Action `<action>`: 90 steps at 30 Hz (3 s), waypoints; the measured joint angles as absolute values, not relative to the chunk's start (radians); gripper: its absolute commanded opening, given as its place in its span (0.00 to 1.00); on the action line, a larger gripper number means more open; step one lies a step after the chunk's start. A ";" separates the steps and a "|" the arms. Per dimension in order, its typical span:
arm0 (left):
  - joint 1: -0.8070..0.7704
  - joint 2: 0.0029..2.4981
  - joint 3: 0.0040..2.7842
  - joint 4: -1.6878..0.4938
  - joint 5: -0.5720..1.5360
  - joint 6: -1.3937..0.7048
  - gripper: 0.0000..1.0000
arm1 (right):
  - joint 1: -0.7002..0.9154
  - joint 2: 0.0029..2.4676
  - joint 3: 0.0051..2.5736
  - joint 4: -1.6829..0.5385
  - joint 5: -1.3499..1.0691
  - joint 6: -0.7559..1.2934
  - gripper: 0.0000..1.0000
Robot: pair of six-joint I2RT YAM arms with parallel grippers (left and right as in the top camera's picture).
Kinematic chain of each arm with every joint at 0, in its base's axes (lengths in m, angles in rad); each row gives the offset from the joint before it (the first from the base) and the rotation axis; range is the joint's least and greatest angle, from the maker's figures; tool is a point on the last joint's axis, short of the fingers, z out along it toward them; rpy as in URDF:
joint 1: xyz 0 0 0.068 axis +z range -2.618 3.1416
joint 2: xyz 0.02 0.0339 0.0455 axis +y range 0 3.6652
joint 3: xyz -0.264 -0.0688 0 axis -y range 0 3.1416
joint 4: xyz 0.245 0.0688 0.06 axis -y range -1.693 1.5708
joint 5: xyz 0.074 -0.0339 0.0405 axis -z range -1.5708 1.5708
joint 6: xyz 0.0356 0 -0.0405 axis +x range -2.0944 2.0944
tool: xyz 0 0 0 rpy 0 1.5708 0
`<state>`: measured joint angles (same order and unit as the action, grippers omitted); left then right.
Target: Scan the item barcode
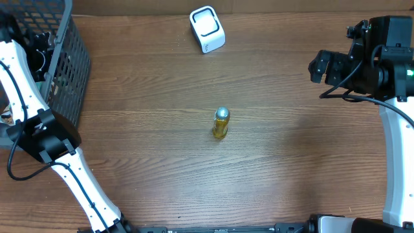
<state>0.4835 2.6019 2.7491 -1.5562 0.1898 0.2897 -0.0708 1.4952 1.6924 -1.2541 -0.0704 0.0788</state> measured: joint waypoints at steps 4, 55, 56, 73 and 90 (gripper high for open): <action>0.479 2.602 2.718 -1.550 0.155 0.274 0.77 | -0.071 1.495 1.692 -1.253 -0.070 0.079 1.00; 0.252 2.050 3.134 -1.694 0.209 -0.189 0.13 | -0.071 1.495 1.692 -1.253 -0.070 0.079 1.00; 0.223 2.047 3.128 -1.692 0.210 -0.193 0.13 | -0.071 1.495 1.692 -1.253 -0.070 0.079 1.00; -0.275 2.074 2.344 -1.655 0.067 -0.262 0.22 | -0.071 1.495 1.692 -1.253 -0.071 0.078 1.00; -0.418 2.076 1.819 -1.246 -0.019 -0.455 0.33 | -0.071 1.495 1.692 -1.254 -0.070 0.078 1.00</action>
